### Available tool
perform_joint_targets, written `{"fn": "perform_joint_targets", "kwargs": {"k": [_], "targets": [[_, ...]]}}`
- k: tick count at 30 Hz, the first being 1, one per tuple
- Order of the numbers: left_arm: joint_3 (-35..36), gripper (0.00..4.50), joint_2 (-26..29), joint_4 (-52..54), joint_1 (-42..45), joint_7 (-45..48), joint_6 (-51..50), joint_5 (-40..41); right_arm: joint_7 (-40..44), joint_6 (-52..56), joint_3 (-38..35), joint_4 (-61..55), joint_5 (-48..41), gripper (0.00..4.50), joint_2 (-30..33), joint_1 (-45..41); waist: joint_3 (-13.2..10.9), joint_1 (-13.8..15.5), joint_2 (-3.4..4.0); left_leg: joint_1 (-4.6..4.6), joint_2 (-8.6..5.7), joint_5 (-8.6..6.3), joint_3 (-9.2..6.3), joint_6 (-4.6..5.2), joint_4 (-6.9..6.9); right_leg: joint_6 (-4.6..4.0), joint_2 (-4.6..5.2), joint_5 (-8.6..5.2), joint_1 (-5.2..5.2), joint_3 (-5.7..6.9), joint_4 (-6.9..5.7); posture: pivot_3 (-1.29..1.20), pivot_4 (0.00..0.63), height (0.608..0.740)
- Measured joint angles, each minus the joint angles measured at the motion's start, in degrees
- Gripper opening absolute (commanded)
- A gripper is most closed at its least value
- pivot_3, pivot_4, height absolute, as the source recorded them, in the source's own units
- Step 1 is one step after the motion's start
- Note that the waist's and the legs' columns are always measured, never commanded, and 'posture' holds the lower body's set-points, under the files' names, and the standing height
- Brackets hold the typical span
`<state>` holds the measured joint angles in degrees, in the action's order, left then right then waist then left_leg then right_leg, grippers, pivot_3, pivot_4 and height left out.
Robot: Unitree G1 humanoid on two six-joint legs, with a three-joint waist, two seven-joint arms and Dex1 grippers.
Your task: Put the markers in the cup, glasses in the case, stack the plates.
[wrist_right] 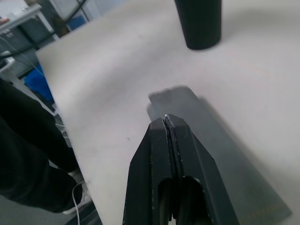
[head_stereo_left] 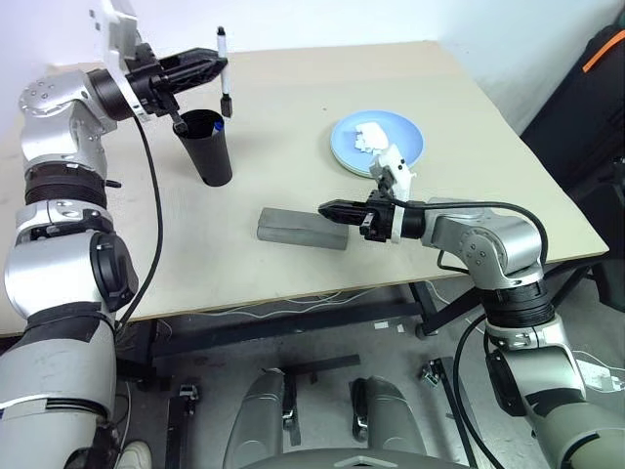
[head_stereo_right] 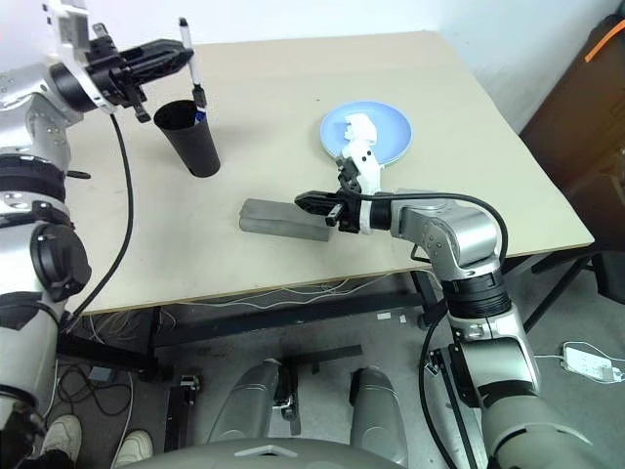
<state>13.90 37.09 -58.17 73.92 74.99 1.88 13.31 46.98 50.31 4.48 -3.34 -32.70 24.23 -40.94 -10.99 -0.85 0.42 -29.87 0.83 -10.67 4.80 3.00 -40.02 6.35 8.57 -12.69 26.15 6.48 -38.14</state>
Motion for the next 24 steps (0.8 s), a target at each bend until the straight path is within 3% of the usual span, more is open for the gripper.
{"fn": "perform_joint_targets", "kwargs": {"k": [3,13,24], "targets": [[1.0,0.01,0.7,1.8,-2.9,-4.6,-0.1,0.7,0.9,-0.9,-0.6,-1.5,-0.9,0.0,-0.1,0.0,0.0,0.1,-0.02,0.46,0.02,-0.02,0.0,-0.03,0.09,-0.01,0.0,-0.01,-0.42,-0.01,0.07,0.0,0.15,0.707],[1.0,0.0,2.1,2.4,-6.6,-15.3,3.9,0.5,2.1,-1.9,-0.7,-2.2,-1.9,3.35,0.3,-0.3,0.0,0.3,-0.03,0.61,0.02,-0.11,0.11,-0.21,0.43,-0.38,0.02,0.26,-0.41,-0.04,0.8,0.0,0.15,0.707],[1.0,0.0,-2.8,-7.4,-3.4,-26.0,10.5,-0.3,1.0,-3.8,-0.5,-1.0,0.1,3.35,-0.2,-0.6,0.0,0.1,-0.05,0.54,-0.02,0.12,0.46,-0.11,0.88,-0.01,-0.04,0.35,-0.46,-0.04,0.96,0.0,0.15,0.707]]}}
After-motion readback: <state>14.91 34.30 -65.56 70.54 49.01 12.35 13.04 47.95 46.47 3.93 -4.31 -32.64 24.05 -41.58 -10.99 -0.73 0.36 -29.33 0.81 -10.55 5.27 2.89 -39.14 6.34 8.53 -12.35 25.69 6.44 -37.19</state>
